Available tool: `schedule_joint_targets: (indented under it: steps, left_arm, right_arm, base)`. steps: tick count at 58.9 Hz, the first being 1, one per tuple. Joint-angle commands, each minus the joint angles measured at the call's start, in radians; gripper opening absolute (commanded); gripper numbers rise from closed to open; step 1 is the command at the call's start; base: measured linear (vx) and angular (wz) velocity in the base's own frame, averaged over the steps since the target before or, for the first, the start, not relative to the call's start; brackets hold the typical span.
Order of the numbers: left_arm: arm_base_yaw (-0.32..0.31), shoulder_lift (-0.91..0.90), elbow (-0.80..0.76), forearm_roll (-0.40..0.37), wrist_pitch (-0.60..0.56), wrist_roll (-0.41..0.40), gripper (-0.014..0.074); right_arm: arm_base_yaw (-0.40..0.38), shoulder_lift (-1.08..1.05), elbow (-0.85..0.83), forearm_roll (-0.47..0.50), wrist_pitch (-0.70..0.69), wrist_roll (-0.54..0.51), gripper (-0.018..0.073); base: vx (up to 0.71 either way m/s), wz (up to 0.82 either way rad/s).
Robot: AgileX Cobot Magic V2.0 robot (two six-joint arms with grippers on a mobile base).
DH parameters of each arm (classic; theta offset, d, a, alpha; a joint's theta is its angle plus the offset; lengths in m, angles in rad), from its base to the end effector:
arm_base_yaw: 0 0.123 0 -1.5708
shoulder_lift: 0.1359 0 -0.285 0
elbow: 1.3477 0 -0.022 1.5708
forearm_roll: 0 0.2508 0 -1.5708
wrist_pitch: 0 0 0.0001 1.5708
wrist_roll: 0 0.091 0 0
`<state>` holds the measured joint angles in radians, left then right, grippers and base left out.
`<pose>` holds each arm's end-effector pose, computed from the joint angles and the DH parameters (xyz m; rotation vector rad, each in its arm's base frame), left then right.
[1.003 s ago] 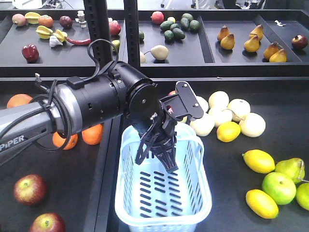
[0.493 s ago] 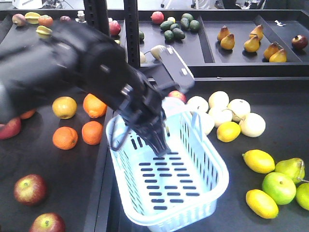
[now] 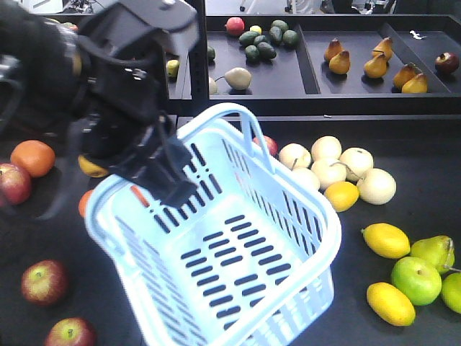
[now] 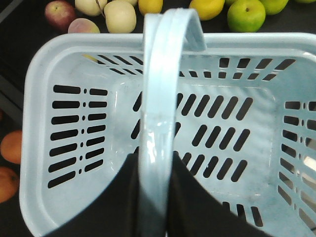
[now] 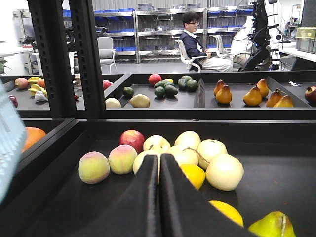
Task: Pick three apples into basket with both arms
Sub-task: 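Lift the basket by its handle with the left gripper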
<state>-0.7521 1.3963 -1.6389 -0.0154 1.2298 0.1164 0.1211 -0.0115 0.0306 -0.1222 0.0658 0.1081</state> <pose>0.2004 -0.1893 0.4385 1.0491 2.2624 -0.2910 0.0566 0.0061 0.1975 -0.0995 1.5654 0.0780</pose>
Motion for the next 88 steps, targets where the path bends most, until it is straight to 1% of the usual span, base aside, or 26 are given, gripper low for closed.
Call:
schedule_joint_targets:
  steps: [1,8,19,25,33,38,43,51,59,88]
  left_arm:
    - [-0.001,-0.090,0.009,-0.032,-0.052,-0.037,-0.0008]
    - [-0.001,-0.170,0.107,-0.032,-0.078,-0.102,-0.0008]
    - [-0.001,-0.329,0.319,-0.050,-0.166,-0.124,-0.0008]
    - [-0.001,-0.423,0.419,-0.050,-0.220,-0.209,-0.0008]
    - [-0.001,-0.541,0.540,-0.047,-0.332,-0.281,-0.0008]
    - [-0.001,-0.608,0.589,-0.024,-0.385,-0.316,-0.0008]
    - [-0.001,-0.647,0.620,-0.017,-0.393,-0.318,-0.0008]
    - [-0.001,-0.686,0.649,-0.025,-0.369,-0.318,-0.0008]
    - [-0.001,-0.690,0.658,-0.025,-0.338,-0.318,-0.0008]
    - [-0.001,-0.689,0.658,-0.024,-0.340,-0.318,-0.0007]
  right_arm:
    - [-0.005,-0.012,0.009,-0.007,-0.072,-0.008,-0.0005]
    - [-0.005,-0.012,0.009,-0.007,-0.072,-0.008,-0.0005]
    - [-0.005,-0.012,0.009,-0.007,-0.072,-0.008,-0.0005]
    - [-0.005,-0.012,0.009,-0.007,-0.072,-0.008,-0.0005]
    - [-0.005,-0.012,0.009,-0.007,-0.072,-0.008,-0.0005]
    - [-0.005,-0.012,0.009,-0.007,-0.072,-0.008,-0.0005]
    - [-0.005,-0.012,0.009,-0.007,-0.072,-0.008,-0.0005]
    - [-0.005,-0.012,0.009,-0.007,-0.072,-0.008,-0.0005]
    - [-0.005,-0.012,0.009,-0.007,-0.072,-0.008,-0.0005]
    - [-0.005,-0.012,0.009,-0.007,-0.072,-0.008,-0.0005]
  base:
    - [0.00,0.00]
    - [0.00,0.00]
    - [0.00,0.00]
    - [0.00,0.00]
    - [0.00,0.00]
    - [0.00,0.00]
    - [0.00,0.00]
    - [0.00,0.00]
    - [0.00,0.00]
    - [0.00,0.00]
